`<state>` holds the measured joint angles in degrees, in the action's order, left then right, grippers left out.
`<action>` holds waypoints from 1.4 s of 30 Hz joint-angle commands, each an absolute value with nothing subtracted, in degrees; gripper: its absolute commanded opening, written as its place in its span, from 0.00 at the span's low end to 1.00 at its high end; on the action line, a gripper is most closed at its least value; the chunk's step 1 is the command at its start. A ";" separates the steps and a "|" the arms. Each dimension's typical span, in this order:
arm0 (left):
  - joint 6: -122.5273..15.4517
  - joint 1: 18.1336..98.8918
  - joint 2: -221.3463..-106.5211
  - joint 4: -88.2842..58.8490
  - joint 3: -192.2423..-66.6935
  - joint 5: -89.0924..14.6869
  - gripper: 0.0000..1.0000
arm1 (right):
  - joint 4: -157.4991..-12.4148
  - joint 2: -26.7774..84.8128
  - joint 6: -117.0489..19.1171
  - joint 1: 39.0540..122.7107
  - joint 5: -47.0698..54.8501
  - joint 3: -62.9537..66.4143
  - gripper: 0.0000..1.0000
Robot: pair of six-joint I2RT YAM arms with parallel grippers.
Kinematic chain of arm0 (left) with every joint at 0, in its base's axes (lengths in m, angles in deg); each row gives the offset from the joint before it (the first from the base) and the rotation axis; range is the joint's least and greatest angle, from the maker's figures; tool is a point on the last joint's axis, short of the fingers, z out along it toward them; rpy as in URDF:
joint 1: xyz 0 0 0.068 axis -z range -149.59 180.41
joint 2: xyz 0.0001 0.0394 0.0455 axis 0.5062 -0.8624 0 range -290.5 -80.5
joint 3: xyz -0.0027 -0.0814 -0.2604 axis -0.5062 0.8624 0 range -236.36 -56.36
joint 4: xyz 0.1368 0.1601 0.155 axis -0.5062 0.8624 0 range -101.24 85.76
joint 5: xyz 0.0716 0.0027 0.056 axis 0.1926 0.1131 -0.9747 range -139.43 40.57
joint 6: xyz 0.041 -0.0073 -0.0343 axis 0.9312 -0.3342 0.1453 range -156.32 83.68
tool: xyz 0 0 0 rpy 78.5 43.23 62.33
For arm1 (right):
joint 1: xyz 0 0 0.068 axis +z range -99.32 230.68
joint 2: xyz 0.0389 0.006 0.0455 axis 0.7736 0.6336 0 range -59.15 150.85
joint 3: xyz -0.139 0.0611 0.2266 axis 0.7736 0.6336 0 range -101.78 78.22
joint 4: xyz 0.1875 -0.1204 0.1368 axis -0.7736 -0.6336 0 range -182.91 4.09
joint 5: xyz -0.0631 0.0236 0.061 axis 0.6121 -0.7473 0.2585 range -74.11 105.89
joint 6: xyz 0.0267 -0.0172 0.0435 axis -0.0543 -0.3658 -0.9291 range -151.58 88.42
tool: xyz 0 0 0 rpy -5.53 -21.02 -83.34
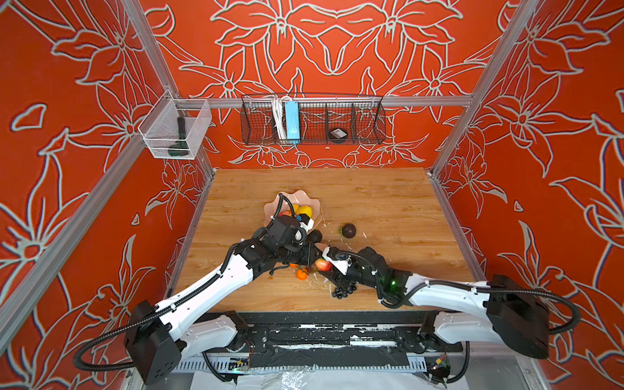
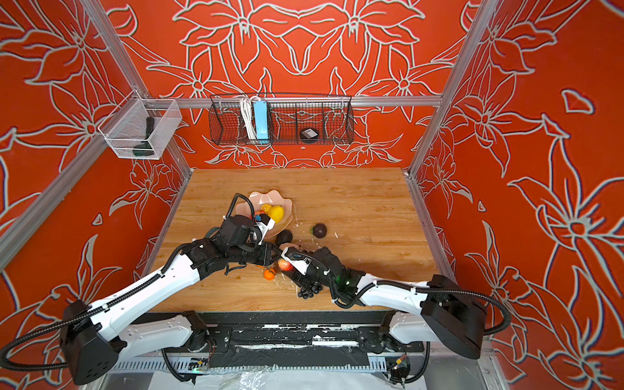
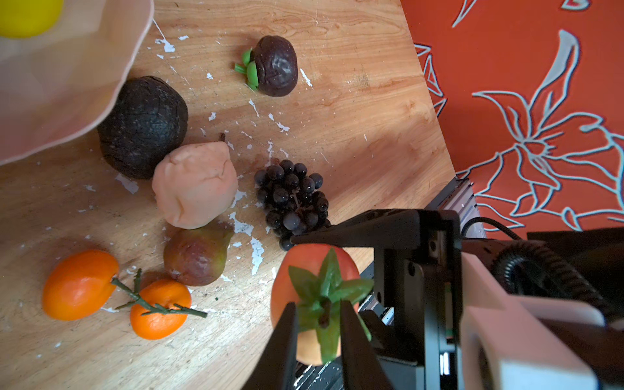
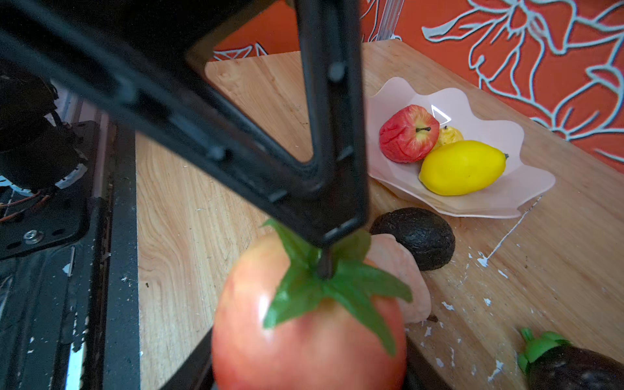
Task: Arrange fruit in a fruit bowl
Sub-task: Place the fruit in the fruit bowl.
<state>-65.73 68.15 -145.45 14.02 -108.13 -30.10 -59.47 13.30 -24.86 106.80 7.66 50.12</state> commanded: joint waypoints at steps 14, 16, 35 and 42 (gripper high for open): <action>-65.61 69.26 -147.05 13.73 -108.03 -29.98 0.21 | -59.54 14.11 -23.56 107.90 9.36 48.87 0.58; -65.60 69.34 -147.27 13.64 -107.99 -29.83 0.20 | -59.55 14.07 -23.67 107.98 9.47 48.87 0.58; -66.51 69.53 -146.72 12.28 -107.27 -30.71 0.00 | -64.51 13.94 -24.87 107.99 11.16 46.58 0.69; -67.52 69.53 -146.14 12.48 -107.48 -33.69 0.00 | -70.14 11.33 -25.87 107.98 14.42 44.86 0.91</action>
